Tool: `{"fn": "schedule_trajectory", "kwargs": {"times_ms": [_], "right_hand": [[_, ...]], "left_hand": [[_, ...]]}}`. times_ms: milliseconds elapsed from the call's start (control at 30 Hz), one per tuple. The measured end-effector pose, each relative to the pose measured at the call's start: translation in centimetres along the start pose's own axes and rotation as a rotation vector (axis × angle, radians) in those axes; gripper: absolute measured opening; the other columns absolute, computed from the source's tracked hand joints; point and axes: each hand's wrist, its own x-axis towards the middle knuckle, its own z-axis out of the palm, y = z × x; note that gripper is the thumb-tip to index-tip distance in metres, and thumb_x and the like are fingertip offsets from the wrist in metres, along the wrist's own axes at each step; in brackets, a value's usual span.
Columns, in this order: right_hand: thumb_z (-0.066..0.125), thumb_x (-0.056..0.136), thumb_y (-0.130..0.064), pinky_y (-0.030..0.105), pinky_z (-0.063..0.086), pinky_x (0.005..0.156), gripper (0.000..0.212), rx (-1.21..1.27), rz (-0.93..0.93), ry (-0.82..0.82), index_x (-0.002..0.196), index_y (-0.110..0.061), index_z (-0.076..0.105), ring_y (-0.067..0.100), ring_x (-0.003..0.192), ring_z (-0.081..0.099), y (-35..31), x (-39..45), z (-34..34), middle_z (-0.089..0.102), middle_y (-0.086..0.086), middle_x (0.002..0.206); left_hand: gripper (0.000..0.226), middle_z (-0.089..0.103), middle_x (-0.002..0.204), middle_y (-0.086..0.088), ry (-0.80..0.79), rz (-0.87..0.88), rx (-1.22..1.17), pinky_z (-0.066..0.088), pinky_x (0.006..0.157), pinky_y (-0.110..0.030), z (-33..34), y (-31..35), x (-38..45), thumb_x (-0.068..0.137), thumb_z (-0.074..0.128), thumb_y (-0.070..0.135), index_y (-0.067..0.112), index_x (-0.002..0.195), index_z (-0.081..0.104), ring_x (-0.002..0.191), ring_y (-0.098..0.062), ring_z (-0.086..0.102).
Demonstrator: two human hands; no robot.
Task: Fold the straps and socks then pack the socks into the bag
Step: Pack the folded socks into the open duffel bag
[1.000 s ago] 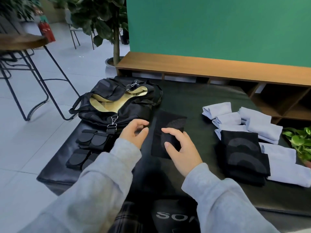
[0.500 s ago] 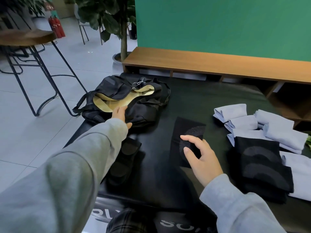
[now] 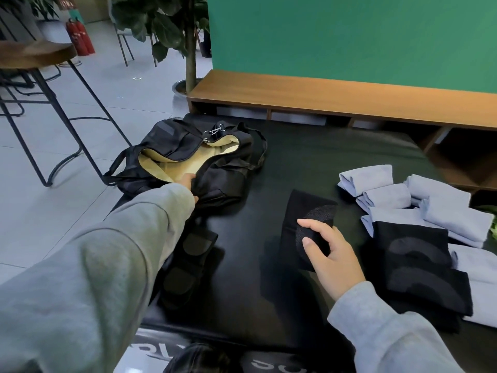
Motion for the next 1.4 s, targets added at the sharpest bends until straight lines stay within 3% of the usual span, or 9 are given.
{"fn": "schedule_trajectory", "kwargs": {"times_ms": [167, 400, 633, 800, 867, 933, 1000, 1167, 1400], "right_hand": [[0.052, 0.092, -0.012, -0.008, 0.027, 0.074, 0.039, 0.002, 0.006, -0.001, 0.101, -0.049, 0.059, -0.026, 0.099, 0.039, -0.1, -0.1, -0.2, 0.053, -0.012, 0.112], [0.052, 0.092, -0.013, -0.007, 0.029, 0.073, 0.038, 0.009, 0.003, 0.021, 0.102, -0.049, 0.058, -0.022, 0.098, 0.042, -0.3, 0.1, -0.7, 0.053, -0.012, 0.11], [0.05, 0.092, -0.015, -0.002, 0.033, 0.075, 0.041, 0.011, 0.014, 0.054, 0.104, -0.054, 0.056, -0.016, 0.102, 0.044, 0.2, -0.2, -1.3, 0.051, -0.014, 0.112], [0.049, 0.093, -0.018, 0.012, 0.035, 0.088, 0.04, 0.017, 0.024, 0.162, 0.099, -0.058, 0.056, -0.005, 0.113, 0.044, 0.8, -0.2, -2.7, 0.049, -0.01, 0.123], [0.048, 0.094, -0.017, 0.007, 0.029, 0.092, 0.041, 0.04, 0.034, 0.215, 0.1, -0.057, 0.056, -0.021, 0.116, 0.031, 0.7, -0.3, -3.2, 0.045, -0.012, 0.128], [0.047, 0.095, -0.015, -0.007, 0.023, 0.08, 0.041, 0.044, 0.041, 0.26, 0.102, -0.055, 0.054, -0.042, 0.097, 0.018, 0.6, -0.6, -3.8, 0.042, -0.012, 0.125], [0.046, 0.096, -0.013, -0.012, 0.019, 0.073, 0.04, 0.048, 0.047, 0.299, 0.104, -0.052, 0.053, -0.044, 0.09, 0.018, 0.6, -1.0, -4.4, 0.041, -0.011, 0.124], [0.047, 0.095, -0.01, -0.012, 0.021, 0.072, 0.036, 0.055, -0.005, 0.399, 0.109, -0.042, 0.056, -0.038, 0.092, 0.029, 0.4, -2.2, -5.8, 0.045, -0.012, 0.112], [0.043, 0.096, -0.012, 0.004, 0.03, 0.087, 0.039, 0.138, -0.026, 0.52, 0.102, -0.05, 0.053, -0.015, 0.107, 0.042, 0.6, -4.1, -6.8, 0.046, -0.022, 0.113]], "left_hand": [[0.035, 0.046, 0.102, -0.013, 0.065, 0.192, -0.052, 0.034, 0.065, -0.015, -1.2, 0.2, -0.6, 0.084, 0.057, -0.007, 0.011, 0.114, 0.057, 0.085, -0.023, 0.048], [0.026, 0.049, 0.086, -0.001, 0.226, 0.278, -0.111, 0.039, 0.075, -0.019, -4.3, 5.0, -1.4, 0.087, 0.059, 0.006, 0.018, 0.11, 0.062, 0.071, -0.015, 0.05], [0.025, 0.044, 0.07, 0.007, 0.255, 0.432, -0.246, 0.035, 0.049, -0.002, -3.3, 10.4, -2.9, 0.086, 0.057, 0.004, 0.021, 0.105, 0.062, 0.049, 0.003, 0.047], [0.029, 0.051, 0.09, 0.009, 0.157, 0.629, -0.276, 0.037, 0.066, -0.003, 0.6, 13.2, -4.7, 0.084, 0.056, -0.001, 0.024, 0.098, 0.059, 0.07, 0.0, 0.049], [0.037, 0.052, 0.101, 0.003, 0.078, 0.701, -0.285, 0.041, 0.073, -0.014, 2.4, 14.1, -5.5, 0.08, 0.054, -0.003, 0.033, 0.089, 0.054, 0.075, -0.004, 0.052], [0.041, 0.054, 0.102, 0.001, 0.009, 0.775, -0.312, 0.045, 0.074, -0.025, 4.0, 15.1, -6.7, 0.074, 0.05, -0.001, 0.039, 0.08, 0.05, 0.079, -0.015, 0.055], [0.04, 0.054, 0.098, 0.003, -0.051, 0.837, -0.332, 0.046, 0.082, -0.03, 5.3, 15.7, -7.9, 0.065, 0.044, 0.0, 0.038, 0.075, 0.048, 0.089, -0.022, 0.055], [0.048, 0.052, 0.093, 0.015, -0.135, 0.856, -0.346, 0.035, 0.088, -0.021, 7.9, 15.5, -11.1, 0.061, 0.041, -0.008, 0.039, 0.068, 0.045, 0.093, -0.008, 0.047], [0.056, 0.054, 0.094, 0.006, -0.205, 0.75, -0.505, 0.034, 0.085, -0.009, 9.2, 11.7, -16.4, 0.061, 0.038, -0.021, 0.034, 0.068, 0.049, 0.095, 0.004, 0.053]]}}
